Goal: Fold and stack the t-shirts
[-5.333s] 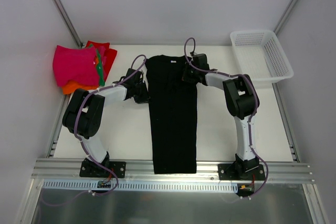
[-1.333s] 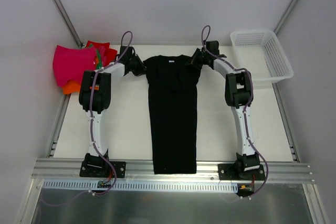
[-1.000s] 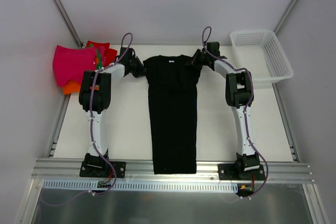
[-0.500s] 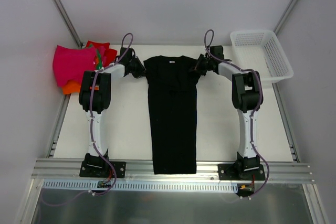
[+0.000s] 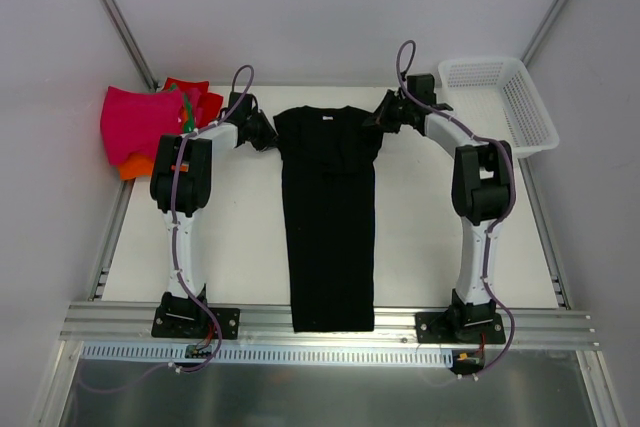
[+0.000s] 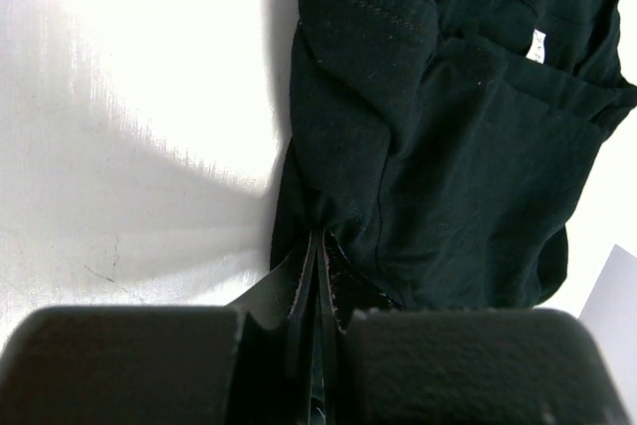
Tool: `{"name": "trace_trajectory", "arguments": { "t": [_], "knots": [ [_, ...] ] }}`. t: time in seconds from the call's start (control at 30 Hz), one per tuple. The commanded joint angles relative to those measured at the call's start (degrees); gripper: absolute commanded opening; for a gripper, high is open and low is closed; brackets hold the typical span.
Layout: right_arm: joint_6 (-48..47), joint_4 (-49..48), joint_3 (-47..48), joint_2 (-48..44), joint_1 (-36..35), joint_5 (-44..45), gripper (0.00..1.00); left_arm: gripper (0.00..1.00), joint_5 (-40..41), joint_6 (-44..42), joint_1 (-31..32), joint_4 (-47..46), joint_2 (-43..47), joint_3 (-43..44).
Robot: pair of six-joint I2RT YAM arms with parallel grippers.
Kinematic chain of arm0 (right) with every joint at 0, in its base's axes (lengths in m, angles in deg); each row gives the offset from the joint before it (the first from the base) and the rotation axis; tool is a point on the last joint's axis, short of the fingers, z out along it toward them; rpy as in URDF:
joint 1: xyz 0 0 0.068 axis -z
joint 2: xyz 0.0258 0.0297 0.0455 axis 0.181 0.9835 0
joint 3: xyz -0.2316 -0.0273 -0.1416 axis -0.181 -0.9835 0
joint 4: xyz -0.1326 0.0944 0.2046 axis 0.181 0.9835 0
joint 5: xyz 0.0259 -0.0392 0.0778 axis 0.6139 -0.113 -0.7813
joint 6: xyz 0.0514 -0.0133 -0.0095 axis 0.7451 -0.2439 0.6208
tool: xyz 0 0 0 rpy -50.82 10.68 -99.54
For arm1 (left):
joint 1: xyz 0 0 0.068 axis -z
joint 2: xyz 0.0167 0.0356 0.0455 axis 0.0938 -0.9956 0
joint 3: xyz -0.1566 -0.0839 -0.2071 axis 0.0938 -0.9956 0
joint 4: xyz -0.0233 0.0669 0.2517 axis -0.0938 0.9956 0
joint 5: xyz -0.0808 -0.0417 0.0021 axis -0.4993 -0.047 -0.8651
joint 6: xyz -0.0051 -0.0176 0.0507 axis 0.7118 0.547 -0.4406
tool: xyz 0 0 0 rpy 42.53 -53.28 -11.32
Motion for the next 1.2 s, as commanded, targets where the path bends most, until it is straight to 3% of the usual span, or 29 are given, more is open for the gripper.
{"name": "trace_trajectory", "arguments": {
  "t": [0.0, 0.37, 0.43, 0.47, 0.67, 1.17],
  "knots": [
    [-1.29, 0.77, 0.29, 0.16, -0.1, 2.25, 0.0, 0.0, -0.93, -1.42, -0.34, -0.2, 0.28, -0.41],
    [1.78, 1.39, 8.1, 10.61, 0.25, -1.26, 0.02, 0.0, -2.08, -2.12, -0.34, -0.47, -0.24, 0.12],
    [2.57, 0.86, 8.37, 11.84, 0.17, -2.23, 0.16, 0.0, -2.08, -2.12, -0.34, -0.47, -0.42, 0.03],
    [3.1, 0.42, 8.37, 12.11, 0.17, -2.49, 0.3, 0.0, -2.08, -2.12, -0.34, -0.47, -0.51, 0.12],
    [4.6, -1.25, 7.75, 13.43, 0.17, -3.81, 0.58, 0.0, -2.08, -2.3, -0.34, -0.47, -0.51, 0.12],
    [8.2, -7.83, 5.55, 13.61, 0.17, -6.79, 0.58, 0.0, -1.9, -2.39, -0.51, -0.47, -0.42, -0.49]
  ]
}}
